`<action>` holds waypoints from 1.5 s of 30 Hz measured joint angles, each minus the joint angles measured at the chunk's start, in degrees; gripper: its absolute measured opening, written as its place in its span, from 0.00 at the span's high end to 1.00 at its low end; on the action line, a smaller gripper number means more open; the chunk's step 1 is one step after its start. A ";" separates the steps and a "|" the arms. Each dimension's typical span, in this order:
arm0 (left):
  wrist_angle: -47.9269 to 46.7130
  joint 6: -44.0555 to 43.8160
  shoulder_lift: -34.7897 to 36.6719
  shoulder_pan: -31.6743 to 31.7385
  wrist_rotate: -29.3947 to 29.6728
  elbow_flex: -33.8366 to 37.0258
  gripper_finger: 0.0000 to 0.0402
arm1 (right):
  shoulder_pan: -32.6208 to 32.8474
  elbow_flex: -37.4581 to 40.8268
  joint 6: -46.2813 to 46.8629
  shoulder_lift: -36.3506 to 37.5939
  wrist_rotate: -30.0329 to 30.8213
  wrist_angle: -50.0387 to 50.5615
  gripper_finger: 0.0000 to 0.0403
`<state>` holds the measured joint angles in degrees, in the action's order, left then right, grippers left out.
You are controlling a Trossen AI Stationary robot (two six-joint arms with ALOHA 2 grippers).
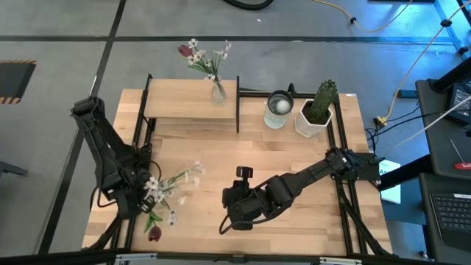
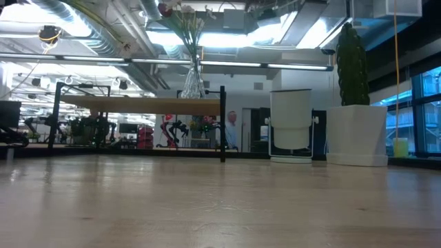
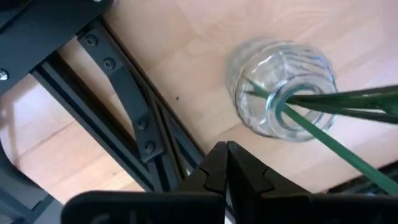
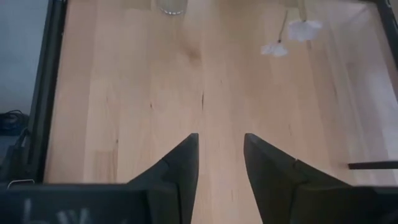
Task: Pick and place flowers into a vace then onto a shelf
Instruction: Put the transparent vase with flowers on the shelf
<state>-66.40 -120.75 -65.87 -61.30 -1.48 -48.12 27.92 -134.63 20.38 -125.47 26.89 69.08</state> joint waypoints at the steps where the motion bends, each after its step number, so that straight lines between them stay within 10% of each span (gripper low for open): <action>1: 0.07 0.04 -0.48 0.20 0.04 0.00 0.99 | 0.00 0.00 -0.12 0.00 0.00 0.00 0.68; 31: 20.11 1.58 -14.90 4.83 11.85 0.04 0.99 | -0.17 -0.07 -1.59 0.00 -0.07 3.61 0.68; 45: 30.96 15.90 -19.30 14.14 14.54 0.04 0.99 | 0.41 -0.09 0.42 1.96 -0.46 7.06 0.68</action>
<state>-35.44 -104.86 -85.17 -47.16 13.06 -48.07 28.34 -134.72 20.80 -123.51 26.44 76.14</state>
